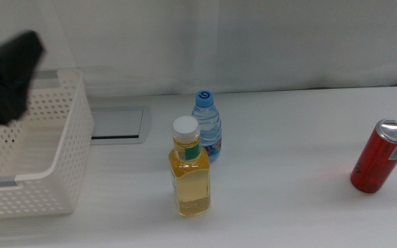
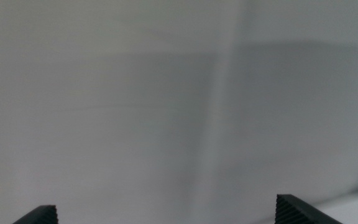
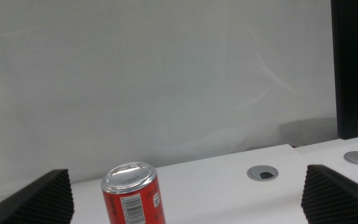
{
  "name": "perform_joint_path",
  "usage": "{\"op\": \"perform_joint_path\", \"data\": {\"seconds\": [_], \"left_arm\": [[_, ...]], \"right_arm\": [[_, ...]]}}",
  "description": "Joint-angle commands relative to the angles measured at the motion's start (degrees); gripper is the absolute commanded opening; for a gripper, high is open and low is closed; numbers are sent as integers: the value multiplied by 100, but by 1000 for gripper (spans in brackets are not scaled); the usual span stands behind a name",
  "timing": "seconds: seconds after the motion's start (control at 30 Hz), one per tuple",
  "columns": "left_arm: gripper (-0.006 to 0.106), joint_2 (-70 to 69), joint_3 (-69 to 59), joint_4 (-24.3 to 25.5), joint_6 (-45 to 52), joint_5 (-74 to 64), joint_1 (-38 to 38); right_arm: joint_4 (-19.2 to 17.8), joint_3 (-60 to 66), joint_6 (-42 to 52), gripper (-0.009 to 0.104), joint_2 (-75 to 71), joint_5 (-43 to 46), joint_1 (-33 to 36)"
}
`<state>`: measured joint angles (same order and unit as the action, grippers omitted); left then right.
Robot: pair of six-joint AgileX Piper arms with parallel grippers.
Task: Use arms to grab the bottles and put them into the dustbin to the left of the table.
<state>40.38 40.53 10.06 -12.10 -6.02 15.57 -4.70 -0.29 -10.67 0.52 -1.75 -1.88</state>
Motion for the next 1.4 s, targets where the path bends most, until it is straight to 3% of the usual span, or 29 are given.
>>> {"op": "perform_joint_path", "data": {"seconds": [0.0,0.27,0.9,1.1,1.37], "left_arm": [[91,117,37,-43,337,-25,520],[91,153,-76,-43,649,-108,1431],[91,179,-3043,88,130,2518,1642],[91,906,-3354,455,-144,3108,1642],[91,2638,-3354,450,-9,4512,1642]], "right_arm": [[-59,231,43,103,-41,55,9],[-59,231,43,103,-41,55,9],[-59,231,43,103,-41,44,9],[-59,231,43,103,-41,80,9],[-45,231,19,103,-41,80,9]]}}
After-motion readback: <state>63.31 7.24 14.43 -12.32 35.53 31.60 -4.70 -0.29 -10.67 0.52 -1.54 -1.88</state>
